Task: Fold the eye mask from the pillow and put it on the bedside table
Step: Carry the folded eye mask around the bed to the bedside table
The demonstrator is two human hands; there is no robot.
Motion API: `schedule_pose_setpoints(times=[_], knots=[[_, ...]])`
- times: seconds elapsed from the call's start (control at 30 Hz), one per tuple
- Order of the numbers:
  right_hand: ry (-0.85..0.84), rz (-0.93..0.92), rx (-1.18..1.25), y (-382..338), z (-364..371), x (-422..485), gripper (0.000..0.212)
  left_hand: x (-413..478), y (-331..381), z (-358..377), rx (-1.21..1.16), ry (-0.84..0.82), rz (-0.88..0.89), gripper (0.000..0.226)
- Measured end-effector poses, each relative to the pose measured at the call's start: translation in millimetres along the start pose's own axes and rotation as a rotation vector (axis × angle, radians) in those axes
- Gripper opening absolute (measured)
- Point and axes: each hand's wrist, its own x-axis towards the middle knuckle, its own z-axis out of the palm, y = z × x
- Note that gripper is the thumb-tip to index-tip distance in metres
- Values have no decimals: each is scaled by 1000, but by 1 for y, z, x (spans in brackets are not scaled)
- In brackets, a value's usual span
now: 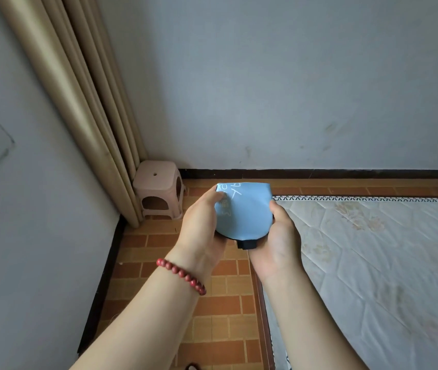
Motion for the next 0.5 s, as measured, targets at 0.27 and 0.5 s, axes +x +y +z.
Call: schedule_pose_setpoints(times=[0.27, 0.5], knots=[[26, 27, 25, -21, 46, 83, 20, 85, 39, 21, -15, 7, -31, 32], [-10, 35, 31, -62, 102, 192, 35, 196, 87, 63, -32, 42, 7, 31]])
